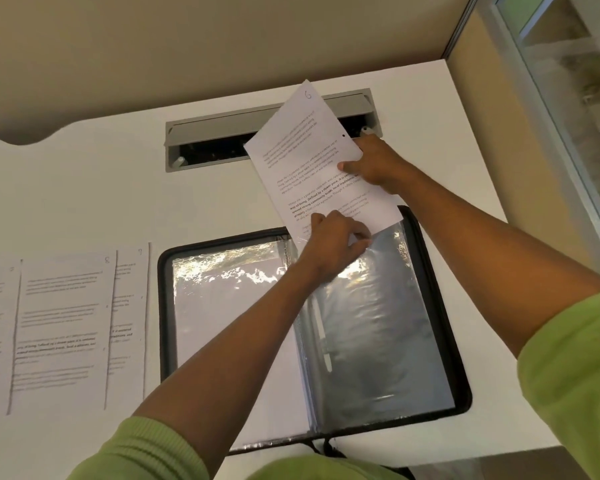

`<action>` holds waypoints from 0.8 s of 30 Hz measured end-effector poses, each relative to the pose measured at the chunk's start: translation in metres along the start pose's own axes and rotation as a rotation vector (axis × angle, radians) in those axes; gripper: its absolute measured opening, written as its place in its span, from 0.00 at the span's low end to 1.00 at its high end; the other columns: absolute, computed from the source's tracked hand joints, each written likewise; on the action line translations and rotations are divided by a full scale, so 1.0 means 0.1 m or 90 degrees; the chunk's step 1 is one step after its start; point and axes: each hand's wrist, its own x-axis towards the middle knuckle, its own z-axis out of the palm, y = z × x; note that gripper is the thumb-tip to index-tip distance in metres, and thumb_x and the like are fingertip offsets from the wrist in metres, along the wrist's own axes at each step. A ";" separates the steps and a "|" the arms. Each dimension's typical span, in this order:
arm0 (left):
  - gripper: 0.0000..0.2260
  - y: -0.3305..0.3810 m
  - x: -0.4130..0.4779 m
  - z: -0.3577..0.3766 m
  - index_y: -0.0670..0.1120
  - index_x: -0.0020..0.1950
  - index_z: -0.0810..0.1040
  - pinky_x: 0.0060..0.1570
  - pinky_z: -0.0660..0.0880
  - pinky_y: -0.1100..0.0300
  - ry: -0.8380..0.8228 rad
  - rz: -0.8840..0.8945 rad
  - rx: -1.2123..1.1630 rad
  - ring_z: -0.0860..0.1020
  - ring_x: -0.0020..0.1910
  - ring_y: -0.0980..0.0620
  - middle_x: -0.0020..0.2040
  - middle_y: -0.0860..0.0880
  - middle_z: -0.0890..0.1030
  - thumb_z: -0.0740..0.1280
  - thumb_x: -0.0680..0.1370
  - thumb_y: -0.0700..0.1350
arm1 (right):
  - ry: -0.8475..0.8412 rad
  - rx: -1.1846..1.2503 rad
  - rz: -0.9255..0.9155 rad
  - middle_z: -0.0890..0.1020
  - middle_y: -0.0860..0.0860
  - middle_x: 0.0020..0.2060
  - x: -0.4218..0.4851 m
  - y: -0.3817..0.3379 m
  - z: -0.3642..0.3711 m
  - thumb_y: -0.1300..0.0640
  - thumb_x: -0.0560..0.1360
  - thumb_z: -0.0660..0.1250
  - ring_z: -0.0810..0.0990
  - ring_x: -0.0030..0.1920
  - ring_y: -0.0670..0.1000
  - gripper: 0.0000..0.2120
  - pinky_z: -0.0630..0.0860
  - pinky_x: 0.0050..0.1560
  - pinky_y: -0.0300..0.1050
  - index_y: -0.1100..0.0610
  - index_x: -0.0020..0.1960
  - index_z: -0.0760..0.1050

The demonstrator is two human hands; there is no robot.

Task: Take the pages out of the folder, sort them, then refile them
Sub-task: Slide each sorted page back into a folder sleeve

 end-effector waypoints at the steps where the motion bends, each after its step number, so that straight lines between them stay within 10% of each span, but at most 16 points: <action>1: 0.05 0.07 0.01 0.04 0.55 0.49 0.86 0.52 0.57 0.53 0.001 -0.002 -0.013 0.73 0.49 0.58 0.45 0.59 0.85 0.70 0.80 0.51 | -0.004 0.005 0.000 0.80 0.53 0.65 0.01 0.00 0.01 0.57 0.80 0.71 0.79 0.57 0.52 0.23 0.76 0.50 0.42 0.58 0.73 0.73; 24: 0.07 0.51 0.24 0.24 0.57 0.47 0.88 0.57 0.62 0.50 0.090 -0.076 -0.093 0.79 0.48 0.58 0.45 0.61 0.86 0.70 0.78 0.47 | 0.083 0.136 0.095 0.82 0.54 0.61 -0.02 0.21 0.03 0.57 0.83 0.65 0.81 0.44 0.46 0.15 0.77 0.38 0.35 0.57 0.69 0.77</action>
